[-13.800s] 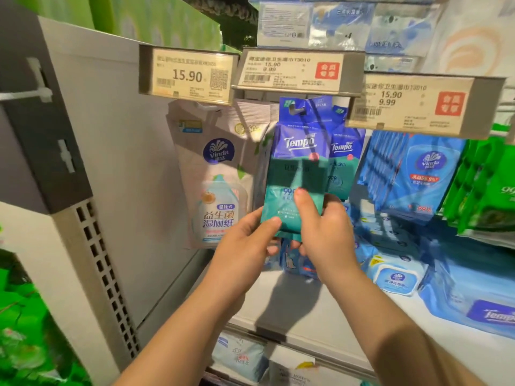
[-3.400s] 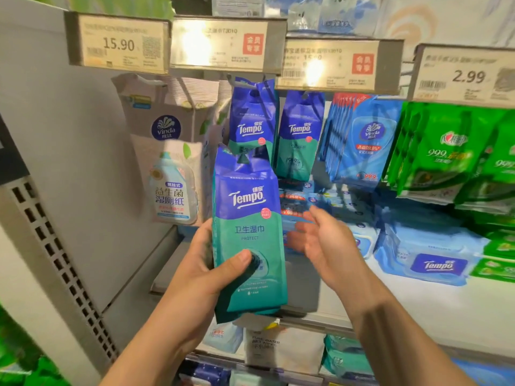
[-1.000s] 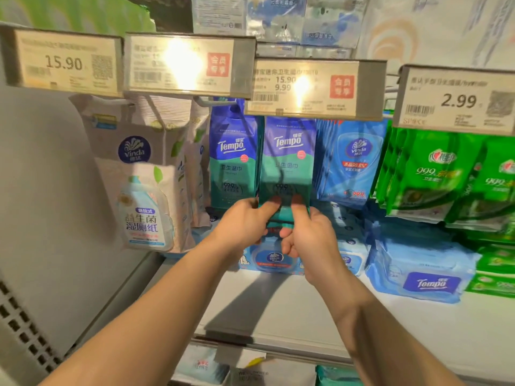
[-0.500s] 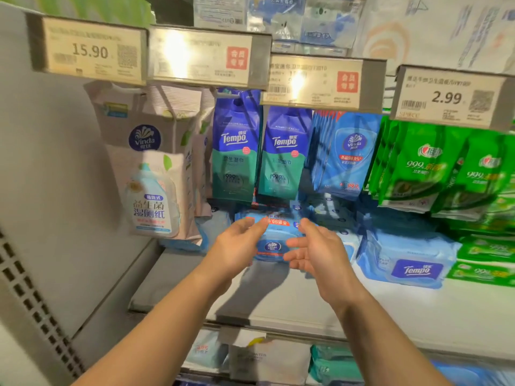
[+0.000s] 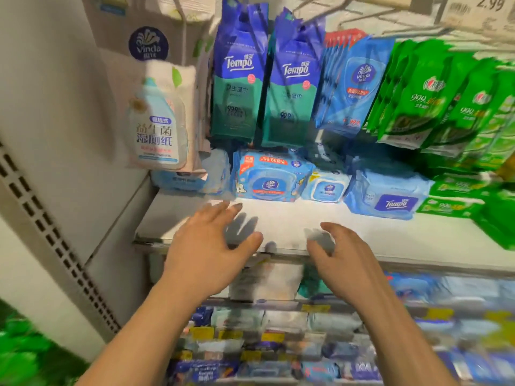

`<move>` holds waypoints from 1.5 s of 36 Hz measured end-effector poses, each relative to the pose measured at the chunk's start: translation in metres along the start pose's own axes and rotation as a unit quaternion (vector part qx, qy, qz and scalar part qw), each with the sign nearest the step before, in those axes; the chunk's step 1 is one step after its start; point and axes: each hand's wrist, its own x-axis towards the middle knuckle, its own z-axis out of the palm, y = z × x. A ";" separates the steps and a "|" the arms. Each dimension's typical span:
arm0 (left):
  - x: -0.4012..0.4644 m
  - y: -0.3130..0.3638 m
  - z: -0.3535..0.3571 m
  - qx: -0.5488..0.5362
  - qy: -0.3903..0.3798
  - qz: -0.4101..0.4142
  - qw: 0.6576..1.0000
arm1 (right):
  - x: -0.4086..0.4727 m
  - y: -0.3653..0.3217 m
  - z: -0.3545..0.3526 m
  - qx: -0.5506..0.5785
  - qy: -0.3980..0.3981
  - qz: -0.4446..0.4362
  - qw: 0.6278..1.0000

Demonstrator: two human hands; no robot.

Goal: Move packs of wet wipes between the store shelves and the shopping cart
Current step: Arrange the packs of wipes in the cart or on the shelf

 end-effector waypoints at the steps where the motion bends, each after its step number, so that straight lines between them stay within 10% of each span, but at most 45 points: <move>1: -0.004 -0.002 0.001 -0.006 -0.003 0.000 1.000 | -0.007 0.002 0.003 -0.008 0.003 0.004 1.000; 32: -0.245 0.041 0.035 0.115 -0.060 -0.216 0.968 | -0.147 0.099 0.024 -0.061 -0.184 -0.164 0.967; 54: -0.466 -0.065 -0.103 0.034 0.096 -0.477 0.873 | -0.292 -0.134 0.109 -0.089 -0.313 -0.418 0.848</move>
